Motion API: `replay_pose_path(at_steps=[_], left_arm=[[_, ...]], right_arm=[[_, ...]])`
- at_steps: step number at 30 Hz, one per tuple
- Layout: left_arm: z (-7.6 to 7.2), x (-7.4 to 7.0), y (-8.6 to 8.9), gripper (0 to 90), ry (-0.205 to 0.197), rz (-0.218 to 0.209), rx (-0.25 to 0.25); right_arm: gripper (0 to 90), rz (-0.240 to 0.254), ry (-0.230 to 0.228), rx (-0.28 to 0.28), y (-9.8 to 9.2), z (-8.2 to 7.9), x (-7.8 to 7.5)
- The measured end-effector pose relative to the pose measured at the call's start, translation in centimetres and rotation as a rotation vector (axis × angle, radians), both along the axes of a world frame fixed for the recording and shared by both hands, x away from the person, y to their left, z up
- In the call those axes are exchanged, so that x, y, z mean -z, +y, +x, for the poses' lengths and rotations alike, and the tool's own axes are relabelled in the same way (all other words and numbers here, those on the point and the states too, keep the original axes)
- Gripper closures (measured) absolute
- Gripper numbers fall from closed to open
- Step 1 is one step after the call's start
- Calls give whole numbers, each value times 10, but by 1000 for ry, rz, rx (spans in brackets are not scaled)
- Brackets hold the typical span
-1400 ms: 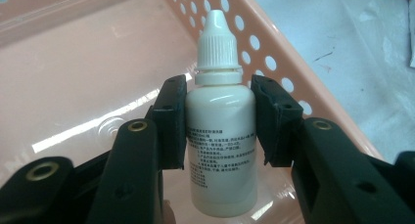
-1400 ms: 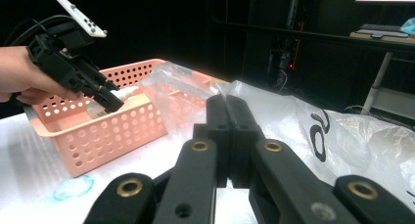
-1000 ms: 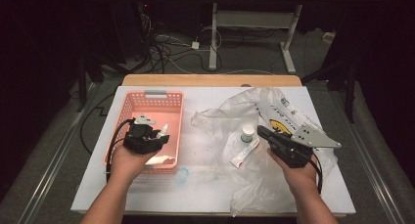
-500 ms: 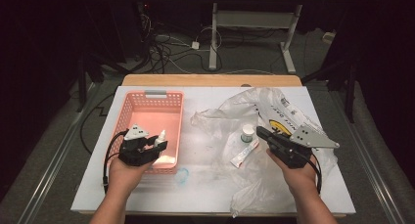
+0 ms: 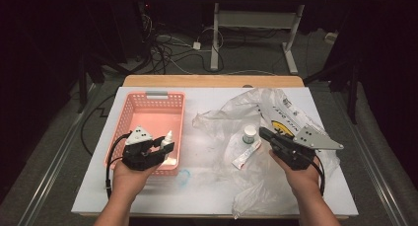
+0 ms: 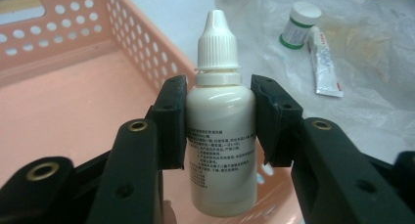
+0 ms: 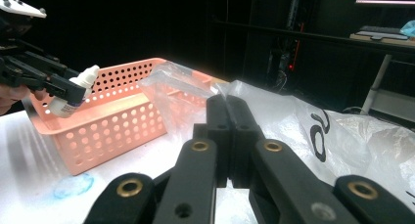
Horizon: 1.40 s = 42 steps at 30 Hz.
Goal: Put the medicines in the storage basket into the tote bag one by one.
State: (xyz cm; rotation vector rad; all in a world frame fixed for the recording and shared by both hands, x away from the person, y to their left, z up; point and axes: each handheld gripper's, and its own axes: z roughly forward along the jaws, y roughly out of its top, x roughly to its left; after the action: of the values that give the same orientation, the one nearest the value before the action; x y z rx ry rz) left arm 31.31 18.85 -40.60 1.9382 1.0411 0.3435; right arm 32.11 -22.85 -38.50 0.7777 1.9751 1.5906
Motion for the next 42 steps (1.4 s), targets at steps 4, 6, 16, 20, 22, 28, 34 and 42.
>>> replay_pose_path(at_steps=[4, 6, 16, 20, 22, 28, 34, 42], left_arm=[[-3, -5, -7, 584, -16, -5, 18], [-5, -7, -11, 584, -22, -8, 31], [-12, -11, -38, 584, -42, -16, 105], [-12, -8, -52, 584, -37, -5, 132], [-12, -7, -59, 584, -34, -7, 144], [-9, -1, -79, 584, -23, 3, 182], [-2, 8, -102, 584, -8, 18, 218], [11, 19, -133, 584, 5, 34, 248]], right_arm=[[900, 0, -5, -3, 0, 0, -1], [900, 2, -5, -2, -1, 0, -1], [900, 1, -8, -4, 0, -1, -2], [900, 5, -9, -3, 0, -1, -3], [900, 7, -8, -2, 0, -1, -3], [900, 8, -7, -2, 0, -1, -3], [900, 4, -11, -4, 1, -1, -3], [900, 10, -7, -4, 0, -1, -3]])
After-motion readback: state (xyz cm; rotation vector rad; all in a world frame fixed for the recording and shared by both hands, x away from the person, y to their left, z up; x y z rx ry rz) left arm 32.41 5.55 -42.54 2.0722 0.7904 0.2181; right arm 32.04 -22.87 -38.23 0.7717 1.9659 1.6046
